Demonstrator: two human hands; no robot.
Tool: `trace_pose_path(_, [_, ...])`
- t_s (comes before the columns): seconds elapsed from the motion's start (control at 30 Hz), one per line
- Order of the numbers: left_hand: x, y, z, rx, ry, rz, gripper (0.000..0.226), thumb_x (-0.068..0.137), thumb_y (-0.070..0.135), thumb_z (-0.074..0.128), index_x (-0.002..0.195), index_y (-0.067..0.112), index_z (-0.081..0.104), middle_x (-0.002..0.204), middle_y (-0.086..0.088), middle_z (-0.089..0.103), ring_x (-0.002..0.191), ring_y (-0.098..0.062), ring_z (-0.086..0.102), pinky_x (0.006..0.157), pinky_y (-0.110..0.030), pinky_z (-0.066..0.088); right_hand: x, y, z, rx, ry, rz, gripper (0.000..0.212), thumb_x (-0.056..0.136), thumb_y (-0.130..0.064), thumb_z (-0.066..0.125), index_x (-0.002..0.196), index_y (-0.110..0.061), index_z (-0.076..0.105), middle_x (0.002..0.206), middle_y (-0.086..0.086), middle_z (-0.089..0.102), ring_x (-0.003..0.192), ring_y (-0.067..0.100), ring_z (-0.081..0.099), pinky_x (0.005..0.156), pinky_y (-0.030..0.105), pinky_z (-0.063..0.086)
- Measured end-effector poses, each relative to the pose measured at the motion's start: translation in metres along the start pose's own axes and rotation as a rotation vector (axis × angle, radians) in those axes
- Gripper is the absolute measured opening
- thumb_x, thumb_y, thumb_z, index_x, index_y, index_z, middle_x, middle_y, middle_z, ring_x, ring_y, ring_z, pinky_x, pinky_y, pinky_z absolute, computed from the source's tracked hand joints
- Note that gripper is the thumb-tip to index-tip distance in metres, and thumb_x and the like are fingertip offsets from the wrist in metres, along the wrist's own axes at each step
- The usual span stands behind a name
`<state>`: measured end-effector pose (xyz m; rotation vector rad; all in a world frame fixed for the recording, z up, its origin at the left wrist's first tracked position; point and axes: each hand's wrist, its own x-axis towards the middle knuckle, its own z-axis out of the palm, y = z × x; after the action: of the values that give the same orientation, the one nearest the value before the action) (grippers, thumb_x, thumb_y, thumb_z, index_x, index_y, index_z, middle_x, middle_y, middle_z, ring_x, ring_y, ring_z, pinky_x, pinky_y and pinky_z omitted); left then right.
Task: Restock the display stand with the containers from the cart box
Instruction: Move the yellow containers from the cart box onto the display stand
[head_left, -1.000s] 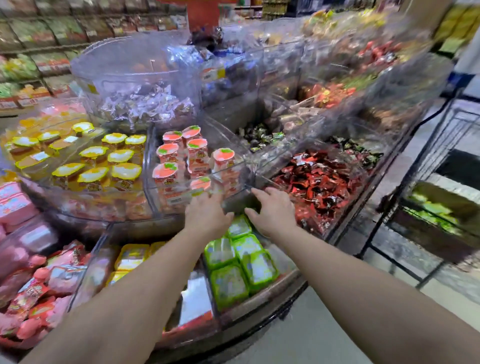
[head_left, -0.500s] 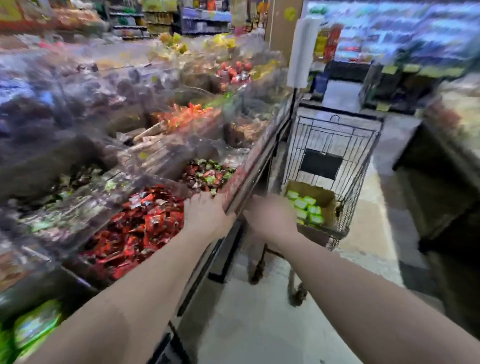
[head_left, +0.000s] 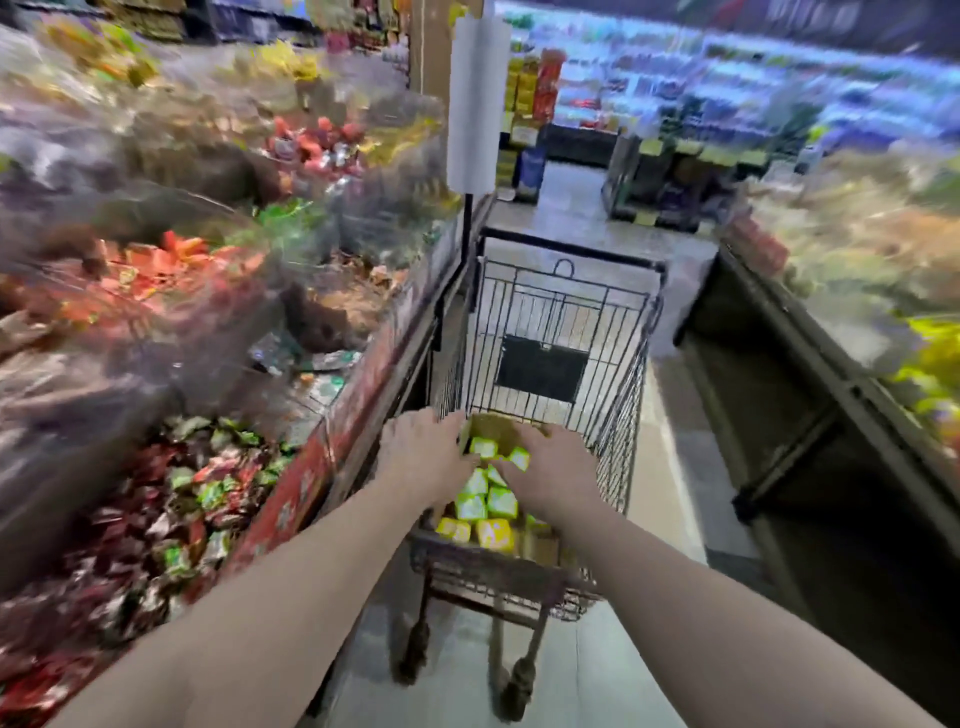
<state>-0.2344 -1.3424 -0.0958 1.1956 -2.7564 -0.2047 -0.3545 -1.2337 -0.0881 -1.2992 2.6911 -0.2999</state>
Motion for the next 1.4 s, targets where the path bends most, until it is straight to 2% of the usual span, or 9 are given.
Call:
trace_pose_path(0.3, [0.124, 0.015, 0.06, -0.048, -0.085, -0.036, 0.063, 0.084, 0.058, 0.048, 0.141, 0.036, 0.033, 0.134, -0.003, 0.05, 0.127, -0.029, 0.042, 0.107, -0.044, 0.031, 0.137, 0.055, 0.035, 0.048, -0.103, -0.049, 0.067, 0.088, -0.058, 0.052, 0.147, -0.035, 0.03, 0.149, 0.005, 0.037, 0.135, 0.031, 0.032, 0.109, 0.044, 0.033])
trace_pose_path(0.47, [0.166, 0.022, 0.114, -0.086, -0.147, -0.137, 0.069, 0.084, 0.056, 0.051, 0.146, 0.038, 0.026, 0.136, -0.006, 0.048, 0.126, -0.032, 0.043, 0.107, -0.042, 0.034, 0.211, 0.095, 0.069, 0.033, -0.248, -0.153, 0.068, 0.087, -0.057, 0.053, 0.147, -0.034, 0.029, 0.148, 0.004, 0.038, 0.135, 0.03, 0.034, 0.106, 0.042, 0.035])
trace_pose_path(0.63, [0.179, 0.026, 0.181, -0.192, -0.327, -0.299, 0.083, 0.071, 0.059, 0.059, 0.144, 0.035, 0.029, 0.139, -0.003, 0.048, 0.126, -0.027, 0.044, 0.106, -0.037, 0.037, 0.269, 0.138, 0.112, 0.042, -0.441, -0.239, 0.071, 0.088, -0.05, 0.057, 0.149, -0.032, 0.026, 0.146, 0.005, 0.037, 0.133, 0.03, 0.037, 0.103, 0.041, 0.039])
trace_pose_path(0.77, [0.167, 0.022, 0.231, -0.289, -0.426, -0.448, 0.083, 0.073, 0.043, 0.068, 0.146, 0.031, 0.031, 0.142, -0.005, 0.041, 0.13, -0.028, 0.038, 0.11, -0.034, 0.031, 0.273, 0.157, 0.179, 0.082, -0.666, -0.25, 0.078, 0.084, -0.043, 0.066, 0.149, -0.03, 0.025, 0.146, 0.006, 0.038, 0.132, 0.028, 0.04, 0.102, 0.04, 0.043])
trace_pose_path(0.93, [0.165, 0.011, 0.29, -0.382, -0.514, -0.485, 0.093, 0.071, 0.034, 0.075, 0.149, 0.032, 0.024, 0.141, -0.006, 0.041, 0.132, -0.028, 0.036, 0.11, -0.032, 0.029, 0.253, 0.171, 0.272, 0.068, -0.835, -0.256, 0.087, 0.078, -0.037, 0.071, 0.149, -0.024, 0.023, 0.134, 0.01, 0.045, 0.122, 0.03, 0.05, 0.099, 0.039, 0.045])
trace_pose_path(1.13, [0.149, -0.014, 0.335, -0.452, -0.551, -0.527, 0.088, 0.07, 0.022, 0.077, 0.146, 0.028, 0.033, 0.14, -0.003, 0.043, 0.131, -0.02, 0.039, 0.102, -0.018, 0.025, 0.232, 0.173, 0.355, 0.001, -0.853, -0.238, 0.098, 0.078, -0.034, 0.07, 0.15, -0.032, 0.004, 0.144, 0.008, 0.032, 0.123, 0.036, 0.05, 0.094, 0.048, 0.048])
trace_pose_path(1.2, [0.143, -0.017, 0.338, -0.467, -0.576, -0.541, 0.087, 0.074, 0.021, 0.077, 0.147, 0.03, 0.03, 0.144, 0.001, 0.037, 0.132, -0.018, 0.036, 0.105, -0.02, 0.025, 0.231, 0.171, 0.367, -0.024, -0.845, -0.233, 0.096, 0.078, -0.031, 0.071, 0.15, -0.03, 0.007, 0.147, 0.009, 0.031, 0.125, 0.036, 0.046, 0.095, 0.046, 0.046])
trace_pose_path(1.27, [0.143, -0.018, 0.339, -0.474, -0.583, -0.535, 0.088, 0.076, 0.022, 0.077, 0.147, 0.033, 0.028, 0.146, 0.005, 0.034, 0.133, -0.016, 0.034, 0.106, -0.023, 0.027, 0.233, 0.171, 0.37, -0.032, -0.827, -0.249, 0.091, 0.076, -0.029, 0.072, 0.147, -0.025, 0.016, 0.141, 0.01, 0.041, 0.121, 0.035, 0.049, 0.092, 0.043, 0.045])
trace_pose_path(1.4, [0.15, -0.01, 0.333, -0.476, -0.652, -0.492, 0.094, 0.072, 0.029, 0.078, 0.149, 0.033, 0.023, 0.15, 0.004, 0.026, 0.134, -0.019, 0.037, 0.109, -0.034, 0.035, 0.238, 0.166, 0.346, 0.091, -0.842, -0.234, 0.086, 0.071, -0.041, 0.07, 0.142, -0.025, 0.025, 0.132, 0.007, 0.051, 0.116, 0.032, 0.053, 0.089, 0.04, 0.047])
